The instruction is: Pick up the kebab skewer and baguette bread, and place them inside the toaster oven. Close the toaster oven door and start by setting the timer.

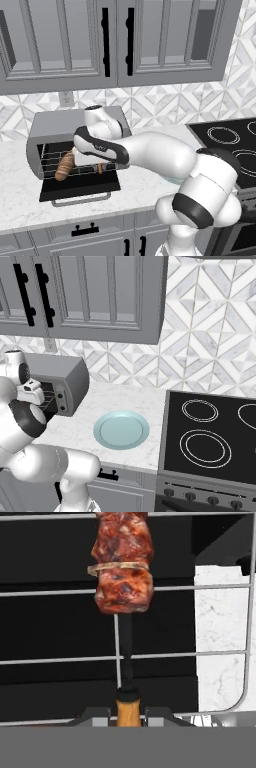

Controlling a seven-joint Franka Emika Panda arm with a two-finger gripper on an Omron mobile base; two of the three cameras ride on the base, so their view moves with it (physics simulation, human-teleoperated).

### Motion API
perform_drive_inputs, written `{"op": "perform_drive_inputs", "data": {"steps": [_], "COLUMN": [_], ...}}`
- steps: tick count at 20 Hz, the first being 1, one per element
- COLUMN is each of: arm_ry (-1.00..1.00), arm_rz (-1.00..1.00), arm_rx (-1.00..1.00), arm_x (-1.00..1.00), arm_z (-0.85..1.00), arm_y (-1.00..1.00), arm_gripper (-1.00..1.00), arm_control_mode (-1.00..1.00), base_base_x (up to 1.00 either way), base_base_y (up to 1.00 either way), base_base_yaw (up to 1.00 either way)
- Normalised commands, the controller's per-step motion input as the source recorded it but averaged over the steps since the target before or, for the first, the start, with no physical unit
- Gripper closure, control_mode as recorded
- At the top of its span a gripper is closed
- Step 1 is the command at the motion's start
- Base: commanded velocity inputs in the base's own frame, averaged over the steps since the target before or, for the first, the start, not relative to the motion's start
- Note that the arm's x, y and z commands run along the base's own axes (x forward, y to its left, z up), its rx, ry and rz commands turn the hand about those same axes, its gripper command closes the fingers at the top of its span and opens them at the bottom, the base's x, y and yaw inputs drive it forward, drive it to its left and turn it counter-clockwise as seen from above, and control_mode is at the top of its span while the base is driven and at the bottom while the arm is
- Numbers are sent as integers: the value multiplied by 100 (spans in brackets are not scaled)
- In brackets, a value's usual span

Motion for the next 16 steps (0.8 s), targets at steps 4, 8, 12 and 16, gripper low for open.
{"op": "perform_drive_inputs", "data": {"steps": [4, 8, 12, 16], "arm_ry": [0, 0, 0, 0], "arm_rz": [0, 0, 0, 0], "arm_rx": [-1, 0, -1, 0], "arm_x": [21, 22, 8, 4], "arm_z": [-2, -13, -14, -17], "arm_y": [1, 6, 16, 21], "arm_gripper": [100, 100, 100, 100], "arm_control_mode": [-100, -100, -100, -100], "base_base_x": [0, 0, 0, 0], "base_base_y": [0, 0, 0, 0], "base_base_yaw": [0, 0, 0, 0]}}
